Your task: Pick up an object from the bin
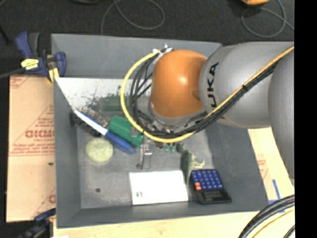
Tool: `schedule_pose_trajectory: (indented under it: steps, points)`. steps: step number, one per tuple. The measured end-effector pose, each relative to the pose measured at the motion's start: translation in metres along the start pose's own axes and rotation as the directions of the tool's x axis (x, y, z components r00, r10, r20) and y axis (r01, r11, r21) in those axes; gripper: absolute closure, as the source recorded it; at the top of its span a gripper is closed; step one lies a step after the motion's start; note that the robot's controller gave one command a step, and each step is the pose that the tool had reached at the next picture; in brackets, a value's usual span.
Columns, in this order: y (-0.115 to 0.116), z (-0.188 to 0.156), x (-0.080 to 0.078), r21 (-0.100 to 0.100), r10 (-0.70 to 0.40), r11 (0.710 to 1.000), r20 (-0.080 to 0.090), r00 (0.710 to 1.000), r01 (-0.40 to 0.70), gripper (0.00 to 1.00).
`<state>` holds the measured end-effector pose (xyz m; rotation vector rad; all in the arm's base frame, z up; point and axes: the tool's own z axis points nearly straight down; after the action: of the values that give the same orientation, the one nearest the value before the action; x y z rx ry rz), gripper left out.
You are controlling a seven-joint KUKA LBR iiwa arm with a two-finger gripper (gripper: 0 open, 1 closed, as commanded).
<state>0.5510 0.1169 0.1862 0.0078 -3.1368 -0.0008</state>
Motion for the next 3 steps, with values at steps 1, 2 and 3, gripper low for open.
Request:
schedule_pose_trajectory:
  steps: [1, 2, 3]
  points:
    - [-0.001, -0.005, -0.002, -0.001, 0.004, 1.0, 0.008, 1.0, -0.004, 0.0]
    - [0.01, 0.049, -0.036, -0.003, 0.093, 0.996, 0.015, 0.996, -0.093, 0.0]
    - [0.012, 0.055, -0.063, -0.002, 0.346, 0.938, 0.005, 0.938, -0.346, 0.0]
